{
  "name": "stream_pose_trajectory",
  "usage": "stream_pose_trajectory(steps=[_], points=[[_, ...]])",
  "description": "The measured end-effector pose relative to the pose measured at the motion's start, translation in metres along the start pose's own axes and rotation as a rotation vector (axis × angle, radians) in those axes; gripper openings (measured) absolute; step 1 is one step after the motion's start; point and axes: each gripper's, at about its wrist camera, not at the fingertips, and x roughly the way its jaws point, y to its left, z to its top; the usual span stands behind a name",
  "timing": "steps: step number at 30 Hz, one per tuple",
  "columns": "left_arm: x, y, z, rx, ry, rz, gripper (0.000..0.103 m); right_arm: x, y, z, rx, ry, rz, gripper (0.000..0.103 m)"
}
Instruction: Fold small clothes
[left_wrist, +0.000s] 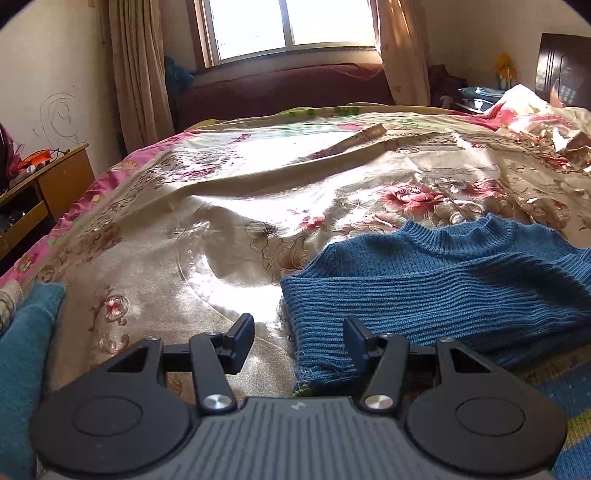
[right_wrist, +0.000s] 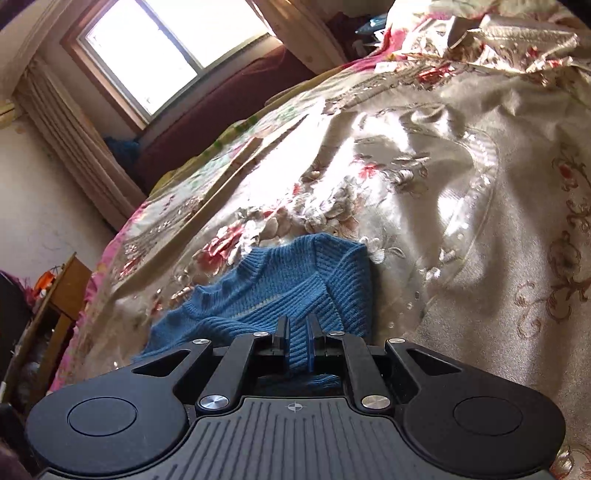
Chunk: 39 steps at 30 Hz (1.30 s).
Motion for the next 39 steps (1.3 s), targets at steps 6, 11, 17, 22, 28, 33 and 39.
stream_pose_trajectory(steps=[6,11,17,22,28,33,39], points=[[0.018,-0.006,0.003,0.019,0.042,0.005,0.058,0.038,0.026,-0.001,-0.110,0.076,0.011,0.012],[0.027,-0.006,-0.003,0.014,0.085,0.006,0.058,0.061,0.015,-0.009,-0.153,0.126,-0.134,0.009],[0.028,-0.005,-0.005,0.017,0.091,0.000,0.059,0.061,-0.003,-0.009,-0.149,0.121,-0.182,0.000],[0.023,-0.003,-0.003,0.014,0.096,0.006,0.059,0.053,0.010,-0.006,-0.173,0.103,-0.198,0.002],[0.014,0.000,0.007,0.000,0.063,-0.006,0.059,0.040,0.039,-0.002,-0.225,0.068,-0.120,0.012],[0.019,-0.004,0.020,-0.009,0.048,-0.031,0.059,0.061,0.062,0.004,-0.270,0.088,-0.055,0.012],[0.043,-0.010,0.019,0.013,0.092,-0.037,0.059,0.096,0.063,0.006,-0.317,0.131,-0.120,0.012]])
